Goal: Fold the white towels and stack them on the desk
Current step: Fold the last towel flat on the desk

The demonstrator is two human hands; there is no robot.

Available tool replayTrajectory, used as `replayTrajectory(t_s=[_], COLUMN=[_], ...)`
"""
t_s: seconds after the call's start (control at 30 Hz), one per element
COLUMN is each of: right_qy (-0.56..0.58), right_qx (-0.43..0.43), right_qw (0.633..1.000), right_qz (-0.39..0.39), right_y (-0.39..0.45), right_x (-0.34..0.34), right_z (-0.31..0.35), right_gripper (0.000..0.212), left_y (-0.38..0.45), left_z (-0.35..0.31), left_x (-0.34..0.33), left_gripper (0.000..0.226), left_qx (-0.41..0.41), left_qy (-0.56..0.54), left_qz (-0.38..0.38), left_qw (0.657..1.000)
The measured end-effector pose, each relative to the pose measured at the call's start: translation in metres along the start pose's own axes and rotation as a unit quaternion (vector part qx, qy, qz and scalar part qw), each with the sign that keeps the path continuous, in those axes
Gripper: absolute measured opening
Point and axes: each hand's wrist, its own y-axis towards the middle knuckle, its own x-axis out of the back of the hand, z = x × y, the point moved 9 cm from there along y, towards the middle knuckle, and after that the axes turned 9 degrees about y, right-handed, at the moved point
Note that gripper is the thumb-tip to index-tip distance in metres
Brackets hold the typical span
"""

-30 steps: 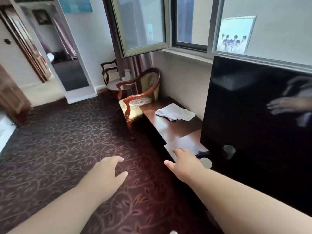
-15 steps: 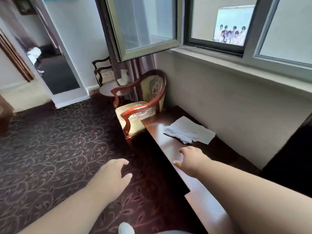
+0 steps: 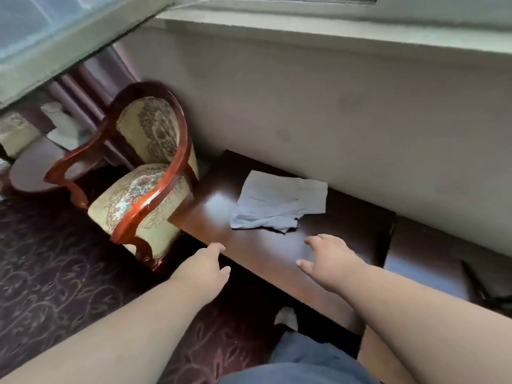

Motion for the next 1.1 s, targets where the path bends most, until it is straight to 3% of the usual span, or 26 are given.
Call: replayTrajectory(t_s=[0.27,0.47,0.63,0.73,0.8,0.93,1.0,1.1], right_qy=[-0.015,0.019,0.073,0.132,0.143,0.152,0.171,0.174], right_qx=[-0.05,-0.1,-0.138,-0.181,-0.205,-0.248,-0.261,-0.254], right_qw=[0.998,0.995,0.987,0.973,0.967,0.957,0.95,0.951], right_qz=[-0.023,-0.015,-0.04,-0.059,-0.041,-0.009,-0.004,-0.002], right_y=[0.136,0.195,0.238,0.246,0.242,0.233,0.228,0.218], right_x=[0.046,0.014,-0.018,-0.041,-0.061,-0.071,-0.064,-0.039], right_z=[-0.004,0.012,0.011,-0.002,-0.007,-0.008,0.0,0.021], right_gripper=[0.07,0.079,0.083,0.083,0.084,0.09,0.095,0.106], left_y=[0.173,0.273,0.368,0.404,0.413,0.396,0.368,0.32], left_z=[-0.027,-0.027,-0.015,-0.016,-0.019,-0.051,-0.07,-0.103], left_x=[-0.008,-0.038,-0.073,-0.112,-0.131,-0.134,-0.114,-0.051], left_gripper=[0.054,0.059,0.086,0.106,0.095,0.038,0.027,0.014], left_qx=[-0.032,-0.032,0.001,-0.025,-0.039,-0.14,-0.182,-0.266], left_qy=[0.045,0.018,0.082,0.097,0.095,0.102,0.025,-0.1], left_qz=[0.04,0.061,0.106,0.164,0.185,0.204,0.215,0.163], left_qw=[0.998,0.997,0.991,0.981,0.977,0.964,0.959,0.945])
